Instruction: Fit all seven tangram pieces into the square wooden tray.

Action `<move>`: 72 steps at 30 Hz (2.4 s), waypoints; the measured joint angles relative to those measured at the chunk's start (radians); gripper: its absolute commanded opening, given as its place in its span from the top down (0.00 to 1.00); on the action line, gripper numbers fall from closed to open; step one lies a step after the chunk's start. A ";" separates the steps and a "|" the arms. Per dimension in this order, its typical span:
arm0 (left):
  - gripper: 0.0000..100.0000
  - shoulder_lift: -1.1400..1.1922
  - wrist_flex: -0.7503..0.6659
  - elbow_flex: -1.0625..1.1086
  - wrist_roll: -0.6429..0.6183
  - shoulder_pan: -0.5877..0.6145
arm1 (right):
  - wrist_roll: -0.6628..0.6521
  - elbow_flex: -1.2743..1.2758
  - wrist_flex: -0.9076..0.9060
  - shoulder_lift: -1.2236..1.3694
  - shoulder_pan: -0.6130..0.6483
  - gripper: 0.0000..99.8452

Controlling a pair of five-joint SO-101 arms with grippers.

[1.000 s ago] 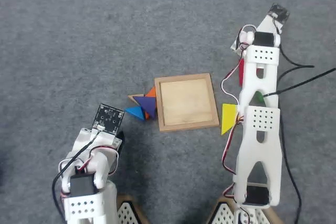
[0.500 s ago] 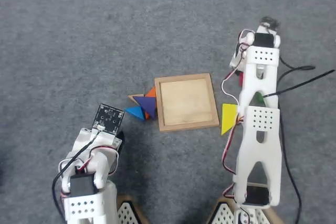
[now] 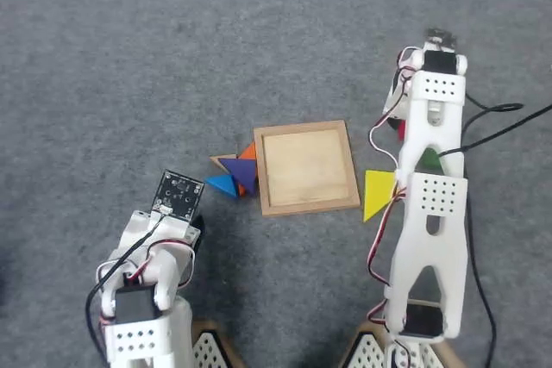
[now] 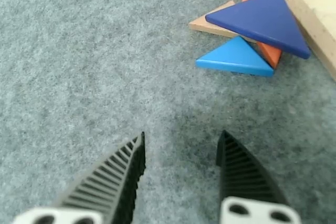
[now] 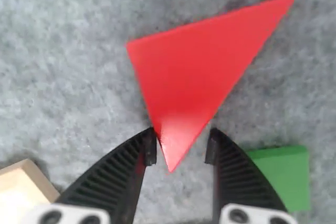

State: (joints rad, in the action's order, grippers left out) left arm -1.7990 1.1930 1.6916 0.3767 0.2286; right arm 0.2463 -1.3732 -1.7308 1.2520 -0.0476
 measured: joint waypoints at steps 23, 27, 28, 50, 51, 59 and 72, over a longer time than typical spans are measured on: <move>0.79 0.000 0.000 0.000 0.000 0.000 | 0.362 0.049 0.519 0.002 -0.011 0.64; 0.79 0.000 0.000 0.000 0.000 0.000 | 0.288 0.061 0.463 0.025 -0.011 0.82; 0.79 0.000 0.000 0.000 0.000 0.000 | 0.270 0.061 0.431 0.026 -0.015 0.86; 0.79 0.000 0.000 0.000 0.000 0.000 | -0.126 -0.212 -0.021 -0.006 0.158 0.97; 0.79 0.000 0.000 0.000 0.000 0.000 | -0.146 -0.183 -0.023 -0.031 0.164 0.97; 0.79 0.000 0.000 0.000 0.000 0.000 | -0.402 0.358 -0.023 -0.442 0.244 0.97; 0.79 0.000 0.000 0.000 0.000 0.000 | -0.600 1.428 0.319 -0.991 0.173 0.99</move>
State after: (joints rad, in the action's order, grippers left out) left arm -1.7990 1.1930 1.6916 0.3767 0.2286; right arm -0.3537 0.0552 -1.4116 0.2608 0.1258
